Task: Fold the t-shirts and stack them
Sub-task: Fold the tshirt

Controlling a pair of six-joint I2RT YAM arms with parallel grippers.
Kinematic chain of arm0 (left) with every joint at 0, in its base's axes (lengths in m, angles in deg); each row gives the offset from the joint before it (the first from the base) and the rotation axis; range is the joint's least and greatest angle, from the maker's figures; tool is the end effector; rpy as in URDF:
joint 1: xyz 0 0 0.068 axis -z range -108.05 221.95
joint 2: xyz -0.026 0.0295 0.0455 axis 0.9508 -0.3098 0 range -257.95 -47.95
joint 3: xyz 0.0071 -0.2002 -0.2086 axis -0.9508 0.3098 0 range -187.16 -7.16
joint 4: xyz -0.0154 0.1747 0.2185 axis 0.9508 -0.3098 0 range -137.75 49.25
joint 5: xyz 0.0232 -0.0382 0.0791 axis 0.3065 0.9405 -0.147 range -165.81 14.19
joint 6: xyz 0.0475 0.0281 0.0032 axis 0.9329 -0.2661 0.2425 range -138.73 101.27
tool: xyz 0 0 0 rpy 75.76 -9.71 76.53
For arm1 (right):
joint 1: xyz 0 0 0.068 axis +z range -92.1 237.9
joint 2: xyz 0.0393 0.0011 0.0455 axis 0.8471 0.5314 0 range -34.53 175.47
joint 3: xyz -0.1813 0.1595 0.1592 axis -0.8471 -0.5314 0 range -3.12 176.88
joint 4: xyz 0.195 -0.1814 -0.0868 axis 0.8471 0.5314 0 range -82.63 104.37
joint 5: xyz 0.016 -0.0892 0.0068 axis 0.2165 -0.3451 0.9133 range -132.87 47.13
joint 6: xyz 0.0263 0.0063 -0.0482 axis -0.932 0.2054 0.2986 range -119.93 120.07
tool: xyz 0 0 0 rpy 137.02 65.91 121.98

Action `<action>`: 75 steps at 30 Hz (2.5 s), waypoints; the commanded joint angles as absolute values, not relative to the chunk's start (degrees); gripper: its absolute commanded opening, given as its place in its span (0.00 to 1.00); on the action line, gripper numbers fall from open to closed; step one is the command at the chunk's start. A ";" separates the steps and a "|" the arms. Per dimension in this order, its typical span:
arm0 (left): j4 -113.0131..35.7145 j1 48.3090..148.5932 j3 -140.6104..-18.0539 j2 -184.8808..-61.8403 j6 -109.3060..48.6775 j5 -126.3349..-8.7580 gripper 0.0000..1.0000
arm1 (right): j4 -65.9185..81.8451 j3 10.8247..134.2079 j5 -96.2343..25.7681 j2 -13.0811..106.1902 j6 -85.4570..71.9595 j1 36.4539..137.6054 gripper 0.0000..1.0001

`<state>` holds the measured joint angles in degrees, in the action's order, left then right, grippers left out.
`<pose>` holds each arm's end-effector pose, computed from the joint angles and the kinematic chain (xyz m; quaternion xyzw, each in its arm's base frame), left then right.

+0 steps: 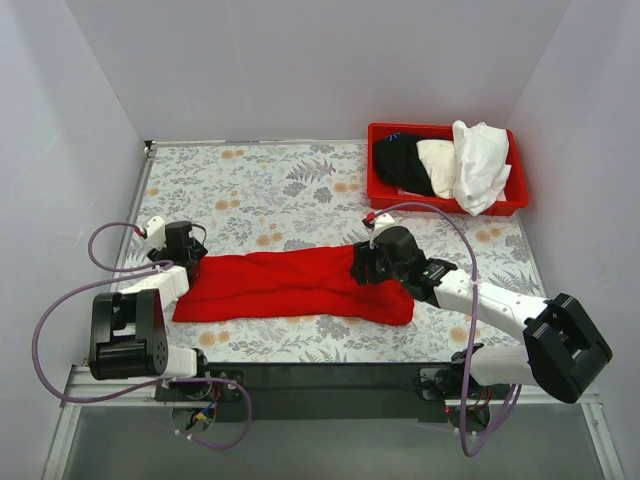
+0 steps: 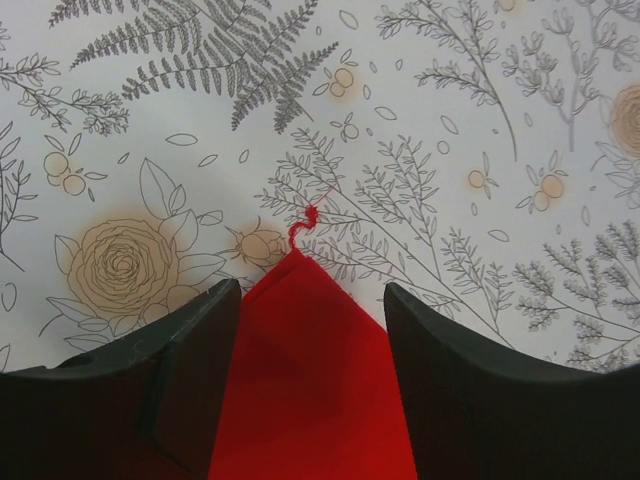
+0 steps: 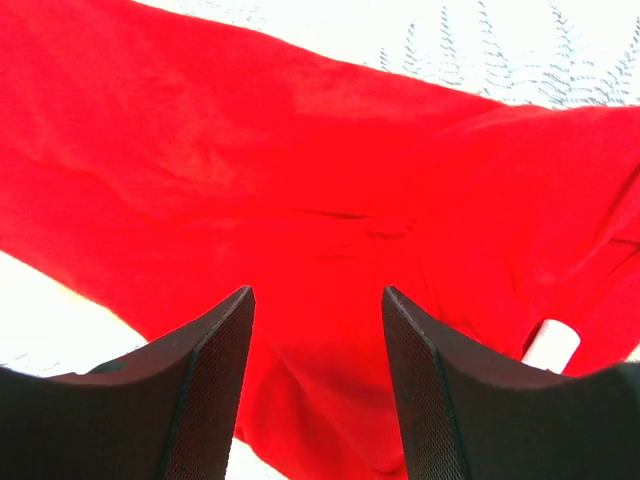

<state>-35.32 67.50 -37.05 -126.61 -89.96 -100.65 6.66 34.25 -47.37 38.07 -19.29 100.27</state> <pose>0.2610 0.0362 0.1551 -0.6174 0.6559 -0.0480 0.4317 0.2078 0.1857 0.2146 -0.1585 0.8703 0.2088 0.4170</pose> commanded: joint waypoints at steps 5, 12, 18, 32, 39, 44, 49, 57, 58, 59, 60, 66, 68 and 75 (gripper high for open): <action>-37.06 67.20 -38.71 -129.51 -89.84 -104.81 0.55 | 4.38 33.71 -45.16 38.33 -18.57 97.90 0.50; -35.39 67.03 -39.59 -132.85 -89.22 -104.11 0.43 | 4.12 33.44 -44.11 39.30 -18.57 94.29 0.50; -35.48 67.03 -40.73 -134.96 -88.87 -104.02 0.16 | 3.33 34.67 -43.31 43.16 -18.48 93.15 0.51; -35.13 65.89 -40.82 -135.23 -89.13 -101.83 0.00 | 0.42 38.71 -40.76 50.72 -17.51 93.06 0.43; -34.69 65.89 -40.74 -134.70 -89.22 -100.68 0.00 | 0.07 40.38 -41.73 54.50 -17.25 93.06 0.39; -34.60 65.89 -40.83 -134.70 -89.22 -100.15 0.00 | 0.07 40.30 -41.65 54.16 -16.81 93.15 0.19; -34.60 65.89 -40.74 -134.53 -89.31 -99.89 0.00 | -0.01 39.86 -41.91 52.93 -15.93 93.50 0.01; -34.69 65.89 -40.83 -134.61 -89.31 -99.45 0.00 | 0.07 36.62 -41.82 47.74 -15.75 94.73 0.01; -34.69 65.89 -40.74 -134.61 -89.31 -99.36 0.00 | 0.07 36.17 -41.82 47.13 -15.67 95.16 0.01; -34.60 65.80 -40.74 -134.70 -89.31 -99.28 0.00 | 0.07 35.65 -41.82 45.91 -15.67 95.43 0.01; -34.60 65.89 -40.74 -134.70 -89.31 -99.10 0.00 | 0.42 35.03 -41.82 45.28 -15.58 95.78 0.01; -34.51 65.89 -40.56 -134.44 -89.49 -98.31 0.00 | 3.06 33.18 -41.99 41.24 -16.19 98.94 0.01; -34.42 65.89 -40.47 -134.44 -89.49 -98.13 0.00 | 3.85 32.83 -42.43 39.92 -16.89 100.96 0.01; -34.16 65.80 -40.21 -134.53 -89.57 -97.08 0.00 | 7.28 32.21 -47.00 37.28 -19.97 107.12 0.01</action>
<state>-33.05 66.04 -39.94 -134.65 -89.30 -98.75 5.46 32.69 -44.42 38.73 -18.02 105.54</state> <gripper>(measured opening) 0.030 0.019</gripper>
